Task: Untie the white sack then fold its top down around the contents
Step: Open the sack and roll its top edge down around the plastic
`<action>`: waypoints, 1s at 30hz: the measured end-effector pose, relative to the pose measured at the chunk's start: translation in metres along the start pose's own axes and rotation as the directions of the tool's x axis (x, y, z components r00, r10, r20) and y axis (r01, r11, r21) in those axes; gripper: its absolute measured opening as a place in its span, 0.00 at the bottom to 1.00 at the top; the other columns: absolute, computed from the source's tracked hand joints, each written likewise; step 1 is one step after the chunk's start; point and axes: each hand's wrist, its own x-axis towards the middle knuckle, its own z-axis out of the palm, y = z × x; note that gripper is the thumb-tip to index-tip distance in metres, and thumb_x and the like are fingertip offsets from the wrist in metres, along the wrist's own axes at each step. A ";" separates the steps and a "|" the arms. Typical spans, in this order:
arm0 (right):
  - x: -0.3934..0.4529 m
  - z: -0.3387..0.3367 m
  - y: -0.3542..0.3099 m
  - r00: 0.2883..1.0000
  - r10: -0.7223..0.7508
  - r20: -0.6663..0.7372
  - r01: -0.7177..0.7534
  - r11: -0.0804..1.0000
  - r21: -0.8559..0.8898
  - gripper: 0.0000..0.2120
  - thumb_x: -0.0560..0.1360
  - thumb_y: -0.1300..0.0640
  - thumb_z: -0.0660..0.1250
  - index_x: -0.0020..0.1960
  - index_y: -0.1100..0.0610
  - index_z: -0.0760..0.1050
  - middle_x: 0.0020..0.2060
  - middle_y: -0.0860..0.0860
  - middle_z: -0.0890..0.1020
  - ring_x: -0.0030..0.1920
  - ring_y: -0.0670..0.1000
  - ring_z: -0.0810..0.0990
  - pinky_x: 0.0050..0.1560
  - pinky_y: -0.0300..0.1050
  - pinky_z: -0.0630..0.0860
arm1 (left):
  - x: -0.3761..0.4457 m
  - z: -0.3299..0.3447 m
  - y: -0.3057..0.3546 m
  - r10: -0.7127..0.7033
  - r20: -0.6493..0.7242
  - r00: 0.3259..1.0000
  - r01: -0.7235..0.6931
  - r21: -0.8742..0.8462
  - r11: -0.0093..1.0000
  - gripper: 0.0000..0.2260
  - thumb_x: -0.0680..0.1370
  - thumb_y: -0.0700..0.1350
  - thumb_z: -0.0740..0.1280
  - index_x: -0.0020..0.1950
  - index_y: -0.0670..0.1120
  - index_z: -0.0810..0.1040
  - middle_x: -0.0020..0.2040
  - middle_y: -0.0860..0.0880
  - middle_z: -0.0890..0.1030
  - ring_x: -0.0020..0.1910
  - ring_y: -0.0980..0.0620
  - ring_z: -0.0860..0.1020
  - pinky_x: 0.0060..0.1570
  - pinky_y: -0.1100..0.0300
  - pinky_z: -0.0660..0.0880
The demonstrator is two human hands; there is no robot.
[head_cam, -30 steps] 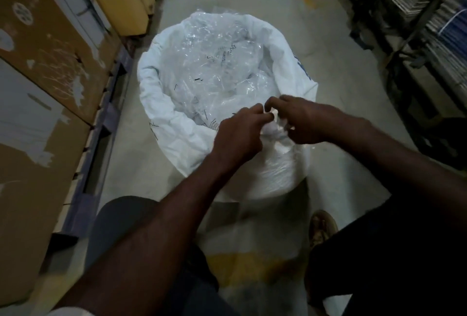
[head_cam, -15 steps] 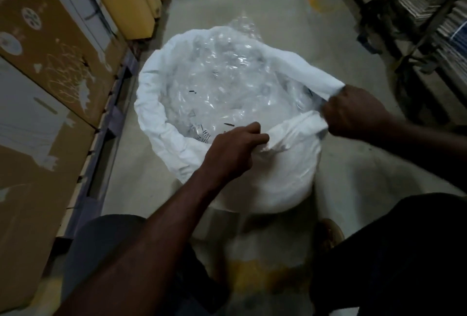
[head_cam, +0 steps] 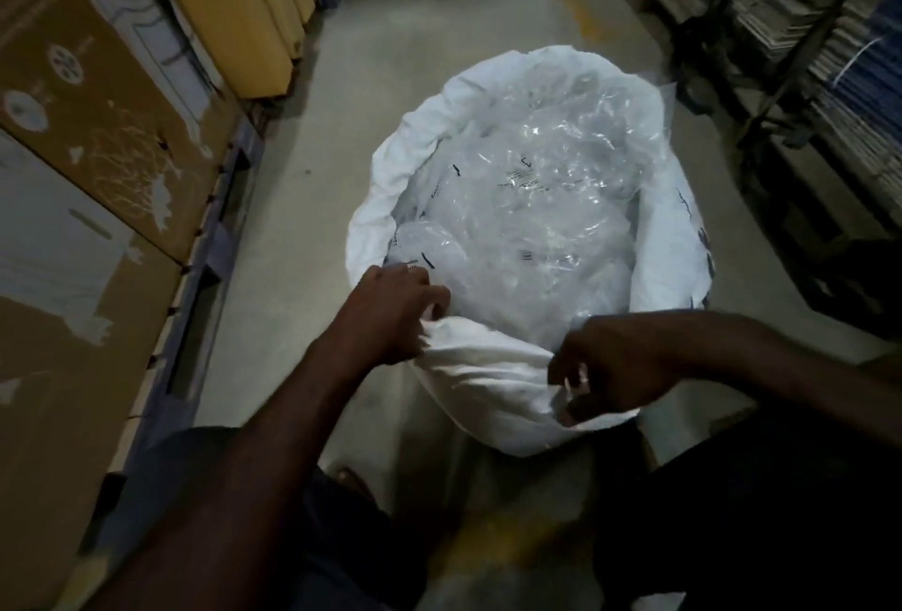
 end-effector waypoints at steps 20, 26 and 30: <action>0.009 0.008 0.057 0.797 0.243 -0.553 -0.094 0.954 0.284 0.33 0.73 0.25 0.65 0.68 0.44 0.67 0.58 0.50 0.75 0.57 0.53 0.78 0.59 0.52 0.76 | 0.055 -0.032 0.024 0.138 -0.139 0.981 -0.185 -0.430 0.884 0.38 0.74 0.54 0.80 0.81 0.55 0.72 0.74 0.50 0.77 0.74 0.50 0.73 0.74 0.54 0.68; 0.057 -0.076 0.076 0.434 0.371 -0.821 -0.340 0.911 0.232 0.27 0.87 0.39 0.51 0.83 0.46 0.56 0.82 0.59 0.58 0.81 0.67 0.55 0.76 0.72 0.57 | 0.130 -0.091 0.008 -0.115 -0.439 0.891 -0.201 -0.610 0.767 0.16 0.82 0.56 0.75 0.69 0.53 0.82 0.67 0.57 0.82 0.67 0.60 0.79 0.70 0.56 0.76; 0.111 -0.124 0.115 0.508 0.439 -0.741 -0.356 0.891 0.283 0.33 0.81 0.25 0.43 0.82 0.31 0.38 0.85 0.47 0.41 0.84 0.63 0.39 0.74 0.83 0.42 | 0.214 -0.069 -0.017 -0.219 -0.365 0.905 0.018 -0.480 0.877 0.33 0.83 0.72 0.60 0.84 0.56 0.67 0.86 0.49 0.64 0.86 0.46 0.61 0.83 0.37 0.61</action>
